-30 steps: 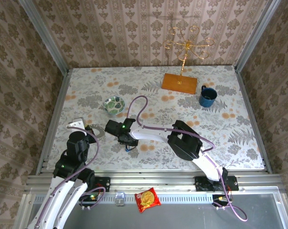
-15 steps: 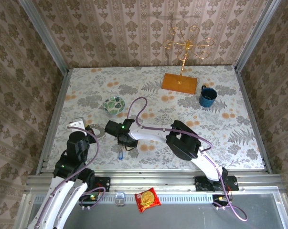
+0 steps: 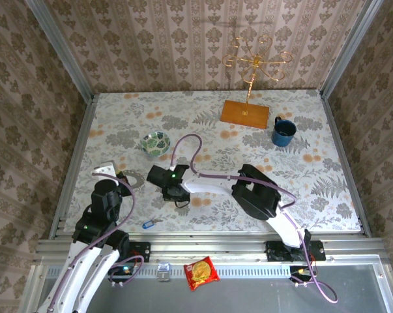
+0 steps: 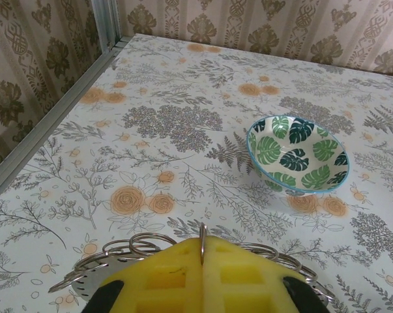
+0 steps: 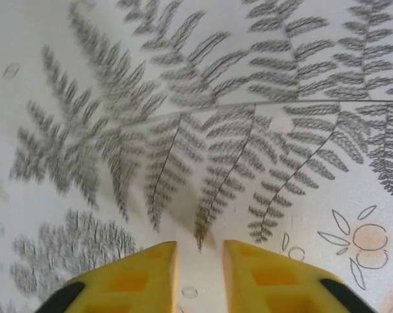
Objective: Put the keys on the keyring
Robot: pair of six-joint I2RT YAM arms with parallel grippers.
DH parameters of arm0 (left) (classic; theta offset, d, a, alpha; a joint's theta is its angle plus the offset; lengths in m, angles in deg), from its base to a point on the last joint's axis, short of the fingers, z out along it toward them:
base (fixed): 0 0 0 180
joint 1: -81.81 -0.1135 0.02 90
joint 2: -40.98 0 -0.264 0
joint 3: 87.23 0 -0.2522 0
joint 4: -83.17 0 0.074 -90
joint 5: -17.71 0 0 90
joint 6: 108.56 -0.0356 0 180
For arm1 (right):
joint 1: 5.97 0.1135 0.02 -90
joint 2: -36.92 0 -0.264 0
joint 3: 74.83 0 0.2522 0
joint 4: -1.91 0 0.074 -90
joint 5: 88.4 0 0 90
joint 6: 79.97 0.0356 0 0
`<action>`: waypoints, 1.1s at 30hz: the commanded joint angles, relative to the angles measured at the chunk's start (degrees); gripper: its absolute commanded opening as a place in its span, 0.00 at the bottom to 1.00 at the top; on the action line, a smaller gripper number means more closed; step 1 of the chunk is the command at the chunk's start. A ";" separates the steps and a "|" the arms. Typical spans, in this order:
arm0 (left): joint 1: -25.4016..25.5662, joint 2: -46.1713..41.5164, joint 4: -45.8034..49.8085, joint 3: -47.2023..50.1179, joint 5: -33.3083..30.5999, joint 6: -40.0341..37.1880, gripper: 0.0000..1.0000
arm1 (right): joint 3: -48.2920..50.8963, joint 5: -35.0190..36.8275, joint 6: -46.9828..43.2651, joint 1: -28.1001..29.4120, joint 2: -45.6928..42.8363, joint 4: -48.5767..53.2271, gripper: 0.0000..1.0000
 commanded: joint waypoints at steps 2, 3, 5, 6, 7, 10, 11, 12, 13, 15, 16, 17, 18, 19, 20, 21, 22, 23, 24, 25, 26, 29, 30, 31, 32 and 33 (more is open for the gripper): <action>-1.03 -0.71 -1.29 -1.05 -2.78 0.27 0.00 | 9.50 -7.28 -25.01 1.12 -10.19 -14.25 0.32; -1.44 -0.62 -1.05 -1.22 -3.01 0.34 0.00 | 11.28 -6.98 -30.69 1.82 -12.06 -15.09 0.33; -2.34 -0.45 -0.96 -1.38 -3.09 0.71 0.00 | 12.85 -5.22 -41.08 3.50 -14.44 -15.48 0.35; -2.96 -0.36 -0.96 -1.45 -2.91 1.01 0.00 | 13.78 -4.70 -46.91 4.72 -15.50 -16.62 0.35; -3.47 -0.19 -1.09 -1.41 -2.67 1.14 0.00 | 15.11 -4.04 -52.62 6.01 -16.26 -18.36 0.35; -4.97 0.46 -1.20 -1.67 -1.90 1.66 0.00 | 18.55 -4.01 -63.16 8.75 -16.93 -24.56 0.36; -5.19 0.60 -1.31 -1.76 -1.71 1.85 0.00 | 18.49 -5.37 -64.17 8.88 -16.45 -24.90 0.36; -5.55 0.75 -1.22 -1.85 -1.42 2.04 0.00 | 17.48 -7.26 -64.58 8.84 -15.46 -24.06 0.37; -5.86 0.80 -1.22 -1.85 -1.24 2.25 0.00 | 15.98 -9.00 -64.98 8.90 -14.19 -22.49 0.37; -6.11 0.63 -0.98 -1.72 -1.24 2.46 0.00 | 12.31 -11.12 -64.98 9.09 -11.31 -18.83 0.37; -6.23 0.60 -0.97 -1.71 -1.24 2.55 0.00 | 10.45 -11.63 -64.89 9.11 -10.10 -17.13 0.37; -6.40 0.53 -0.97 -1.67 -1.23 2.63 0.00 | 8.77 -11.96 -64.79 9.19 -8.73 -15.61 0.37; -6.49 0.52 -1.12 -1.67 -1.26 2.73 0.00 | 7.49 -11.98 -64.71 9.20 -7.60 -14.54 0.37; -6.58 0.52 -1.24 -1.67 -1.24 2.73 0.00 | 6.38 -11.99 -64.62 9.22 -6.54 -13.74 0.37; -6.64 0.52 -1.42 -1.63 -1.23 2.73 0.00 | 5.43 -11.87 -64.54 9.19 -5.72 -13.17 0.37; -6.79 0.52 -1.56 -1.57 -1.13 2.75 0.00 | 4.37 -11.84 -64.45 9.20 -4.78 -12.41 0.38; -6.84 0.61 -1.78 -1.58 -1.15 2.79 0.00 | 3.39 -11.80 -64.30 9.15 -3.87 -11.65 0.38; -6.90 0.61 -1.92 -1.59 -1.10 2.88 0.00 | 2.57 -11.74 -64.25 9.20 -3.18 -11.11 0.38; -6.92 0.69 -2.02 -1.58 -1.05 2.86 0.00 | 1.93 -11.79 -64.14 9.20 -2.55 -10.61 0.38; -7.01 0.68 -2.02 -1.67 -1.06 2.90 0.00 | 1.41 -11.80 -64.01 9.24 -1.94 -10.33 0.38; -7.01 0.74 -2.11 -1.67 -1.21 2.87 0.00 | 0.80 -12.02 -63.89 9.29 -1.25 -9.96 0.38; -7.06 0.87 -2.16 -1.67 -1.65 2.84 0.00 | -0.65 -11.91 -63.33 9.24 0.83 -8.78 0.38; -7.10 0.79 -2.05 -1.63 -1.79 2.92 0.00 | -0.95 -11.83 -63.13 9.28 1.39 -8.69 0.38; -7.10 0.78 -2.06 -1.75 -1.94 3.07 0.00 | -1.08 -11.79 -62.75 9.28 1.87 -8.69 0.37; -7.15 0.79 -2.05 -1.78 -1.85 3.15 0.00 | -1.33 -11.71 -62.47 9.28 2.23 -8.62 0.37; -7.19 0.80 -2.14 -1.76 -1.68 3.22 0.00 | -1.75 -11.58 -62.46 9.27 2.61 -8.37 0.37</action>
